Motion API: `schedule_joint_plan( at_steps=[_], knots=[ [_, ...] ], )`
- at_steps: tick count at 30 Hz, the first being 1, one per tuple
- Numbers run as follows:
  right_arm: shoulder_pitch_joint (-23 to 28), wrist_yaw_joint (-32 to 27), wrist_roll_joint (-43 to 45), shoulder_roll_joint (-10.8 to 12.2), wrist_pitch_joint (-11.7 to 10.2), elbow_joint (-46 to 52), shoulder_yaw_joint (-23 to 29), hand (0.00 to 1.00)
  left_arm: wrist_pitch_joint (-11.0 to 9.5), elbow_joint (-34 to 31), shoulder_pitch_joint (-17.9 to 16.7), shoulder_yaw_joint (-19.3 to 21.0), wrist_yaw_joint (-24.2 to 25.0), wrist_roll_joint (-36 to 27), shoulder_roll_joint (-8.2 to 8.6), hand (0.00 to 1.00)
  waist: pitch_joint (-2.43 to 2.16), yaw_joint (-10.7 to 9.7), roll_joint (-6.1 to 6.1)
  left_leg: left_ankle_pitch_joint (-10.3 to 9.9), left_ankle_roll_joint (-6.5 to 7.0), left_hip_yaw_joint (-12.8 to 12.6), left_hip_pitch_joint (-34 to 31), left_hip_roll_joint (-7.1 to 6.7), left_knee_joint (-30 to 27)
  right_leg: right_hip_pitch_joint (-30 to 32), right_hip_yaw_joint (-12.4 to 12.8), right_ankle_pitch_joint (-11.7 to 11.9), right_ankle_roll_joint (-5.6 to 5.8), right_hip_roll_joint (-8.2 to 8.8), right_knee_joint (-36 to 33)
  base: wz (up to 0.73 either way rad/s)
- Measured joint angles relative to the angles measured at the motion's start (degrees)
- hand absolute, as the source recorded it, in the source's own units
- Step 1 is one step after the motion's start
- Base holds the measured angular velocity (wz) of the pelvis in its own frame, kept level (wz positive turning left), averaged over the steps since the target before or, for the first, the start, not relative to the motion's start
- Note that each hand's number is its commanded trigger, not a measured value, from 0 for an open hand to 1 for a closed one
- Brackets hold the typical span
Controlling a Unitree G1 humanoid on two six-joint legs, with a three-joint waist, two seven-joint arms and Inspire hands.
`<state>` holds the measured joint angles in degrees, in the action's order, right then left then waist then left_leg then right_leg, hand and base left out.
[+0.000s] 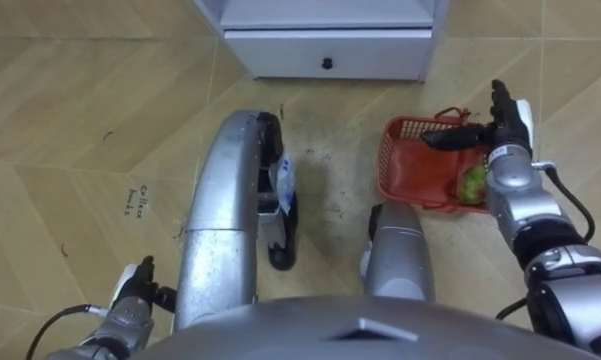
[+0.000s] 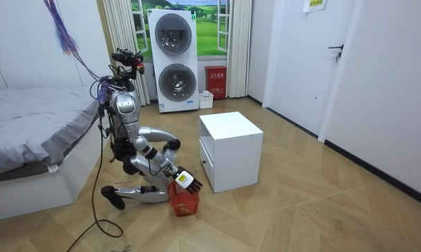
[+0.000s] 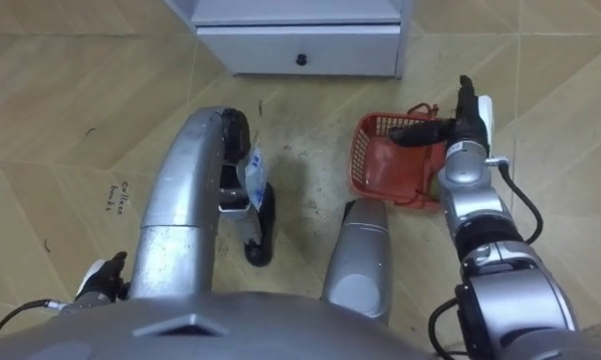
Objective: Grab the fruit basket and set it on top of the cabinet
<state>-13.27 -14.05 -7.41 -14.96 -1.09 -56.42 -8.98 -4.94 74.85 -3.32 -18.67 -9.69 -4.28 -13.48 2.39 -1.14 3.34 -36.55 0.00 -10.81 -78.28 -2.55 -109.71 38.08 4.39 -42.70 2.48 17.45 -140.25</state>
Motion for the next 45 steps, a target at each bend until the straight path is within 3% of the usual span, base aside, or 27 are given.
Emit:
schedule_joint_plan(
  at_steps=[9, 10, 11, 22, 37, 45],
  knots=[
    [0.2, 1.0, -5.9, 0.0, 0.1, -4.0, -1.1, 0.0, -0.1, -0.7, -0.6, -2.7, 0.3, -3.0, 0.03, 0.0, -0.03, 0.2, -1.25, 0.0, 0.03, 0.0, -0.3, 0.0, 0.0, 0.1, -0.2, 0.0, 0.0, 0.04, 0.0, 0.0],
    [0.4, 1.0, -6.1, 0.1, 0.1, -4.0, -1.2, 0.79, -0.1, -0.8, -0.6, -3.0, 0.3, -3.0, 0.03, 0.0, -0.05, 0.2, -1.37, 0.0, 0.0, 0.0, -0.4, 0.0, 0.0, 0.2, -0.2, 0.0, 0.0, 0.0, 0.0, 0.0],
    [0.4, 1.0, -6.1, 0.1, 0.1, -4.0, -1.2, 1.0, -0.1, -1.0, -0.6, -3.0, 0.3, -3.0, 0.03, 0.0, -0.05, 0.2, -1.39, 0.0, 0.0, 0.0, -0.4, 0.01, -0.1, 0.3, -0.2, 0.0, 0.0, -0.02, 0.0, 0.0],
    [0.6, 1.1, -6.8, 0.2, 0.2, -5.9, -4.9, 1.0, -0.3, -1.4, -0.5, -4.1, 0.3, -3.0, 0.02, 0.0, 0.01, 0.1, -1.29, 0.0, -0.02, 0.0, -0.2, -0.04, -0.1, -0.1, -0.4, 0.0, 0.03, 0.05, 0.2, 0.0],
    [1.0, 1.7, -7.3, 0.2, 1.1, -7.2, -5.4, 1.0, 0.0, -1.9, -0.3, -4.1, 0.3, -2.8, 0.31, 0.0, 0.0, 0.2, -1.3, 0.1, -0.15, 0.3, 0.1, -0.17, -0.2, -0.6, -0.7, 0.0, 0.03, -0.07, 0.2, 0.0],
    [0.8, 3.6, -5.2, -0.1, 1.2, -8.0, -4.9, 1.0, 0.0, -2.0, 1.6, -3.9, 1.9, -2.4, 1.14, 0.0, 0.19, 1.3, -1.0, 0.1, -0.25, 2.4, -0.1, -0.27, -1.4, -2.1, -2.6, 0.0, 0.03, -1.68, 0.4, 0.01]
  ],
)
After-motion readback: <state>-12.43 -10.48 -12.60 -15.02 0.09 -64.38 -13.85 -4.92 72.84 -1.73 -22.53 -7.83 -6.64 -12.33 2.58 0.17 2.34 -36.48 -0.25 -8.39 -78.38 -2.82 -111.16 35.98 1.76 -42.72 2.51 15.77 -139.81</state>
